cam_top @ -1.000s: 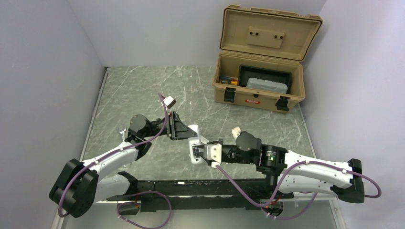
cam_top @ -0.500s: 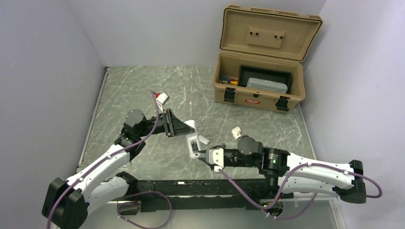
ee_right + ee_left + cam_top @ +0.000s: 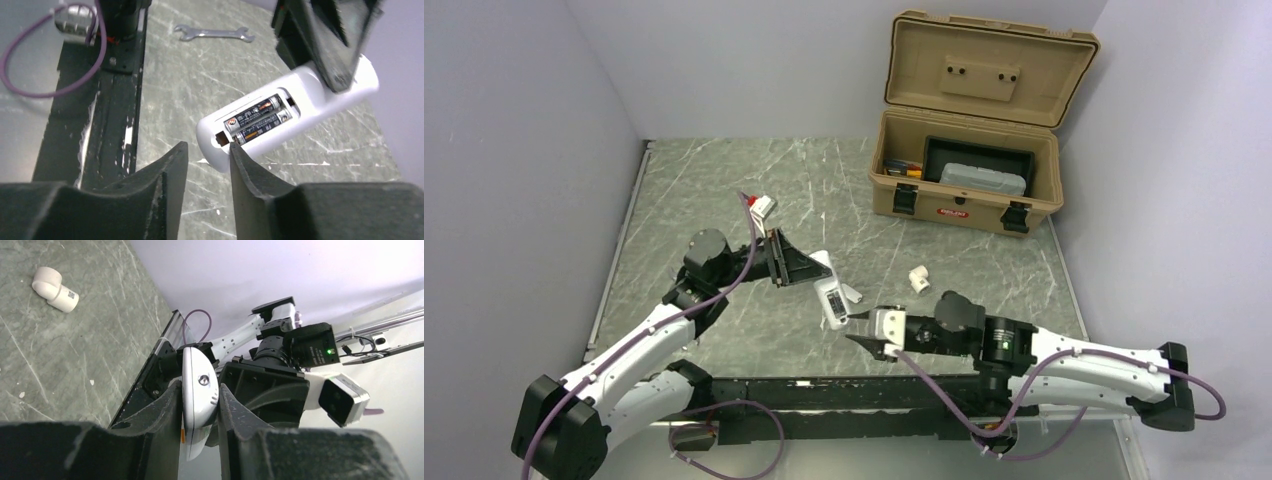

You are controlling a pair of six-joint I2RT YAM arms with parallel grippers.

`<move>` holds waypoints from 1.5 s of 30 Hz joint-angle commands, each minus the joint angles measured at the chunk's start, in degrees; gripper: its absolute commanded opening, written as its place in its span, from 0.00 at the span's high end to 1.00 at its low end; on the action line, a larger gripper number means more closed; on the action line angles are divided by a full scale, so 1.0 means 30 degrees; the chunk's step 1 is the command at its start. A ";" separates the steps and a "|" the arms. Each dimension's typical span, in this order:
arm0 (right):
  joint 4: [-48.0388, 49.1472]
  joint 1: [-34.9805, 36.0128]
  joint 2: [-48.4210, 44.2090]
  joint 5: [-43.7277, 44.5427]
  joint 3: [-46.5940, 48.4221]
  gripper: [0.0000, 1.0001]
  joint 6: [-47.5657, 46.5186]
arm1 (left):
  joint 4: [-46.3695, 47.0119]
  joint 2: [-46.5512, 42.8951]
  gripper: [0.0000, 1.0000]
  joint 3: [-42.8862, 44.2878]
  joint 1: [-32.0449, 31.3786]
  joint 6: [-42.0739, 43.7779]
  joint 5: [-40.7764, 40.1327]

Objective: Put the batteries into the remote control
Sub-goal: Load the battery into the remote control.

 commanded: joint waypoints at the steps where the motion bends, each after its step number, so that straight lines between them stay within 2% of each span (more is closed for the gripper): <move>1: 0.2166 -0.0238 -0.2050 0.2897 -0.1774 0.58 0.3110 | 0.1913 -0.0307 1.00 0.0277 -0.0224 -0.1482 0.0938; 4: 0.4158 -0.0524 -0.2865 0.4380 -0.2614 0.52 0.5108 | 0.2179 -0.0247 1.00 0.0147 -0.0222 -0.1596 0.0965; 9: 0.5436 -0.1382 -0.2718 0.3359 -0.2835 0.47 0.7723 | 0.2091 -0.0239 1.00 0.0175 -0.0214 -0.1464 0.0953; 15: 0.7394 -0.2235 -0.3340 0.4689 -0.3299 0.38 1.1900 | 0.1911 -0.0361 1.00 0.0105 -0.0215 -0.1264 0.0874; 20: 0.5032 -0.3844 -0.4074 0.6154 -0.2196 0.26 1.5910 | 0.2322 -0.0289 1.00 0.0008 -0.0225 -0.1304 0.0930; 23: 0.4074 -0.5520 -0.3544 0.3933 -0.1522 0.25 1.8198 | 0.3305 -0.0149 1.00 -0.0120 -0.0217 -0.1725 0.1050; 27: 0.4763 -0.6872 -0.1968 -0.0126 -0.1305 0.26 2.1097 | 0.4877 0.0042 1.00 -0.0316 -0.0228 -0.2466 0.1195; 31: 0.7460 -0.7285 -0.1670 -0.2763 -0.2043 0.26 2.2185 | 0.4980 -0.0007 1.00 -0.0373 -0.0225 -0.2521 0.1207; 34: 0.7723 -0.7501 -0.0959 -0.4257 -0.1665 0.26 2.2419 | 0.4776 -0.0096 1.00 -0.0381 -0.0213 -0.2431 0.1206; 40: 0.8589 -0.7526 -0.0190 -0.5311 -0.1655 0.24 2.2650 | 0.4374 -0.0041 1.00 -0.0293 -0.0221 -0.2154 0.1122; 45: 0.8528 -0.7525 0.0309 -0.5718 -0.1435 0.32 2.2564 | 0.3528 -0.0156 1.00 -0.0127 -0.0223 -0.1571 0.0936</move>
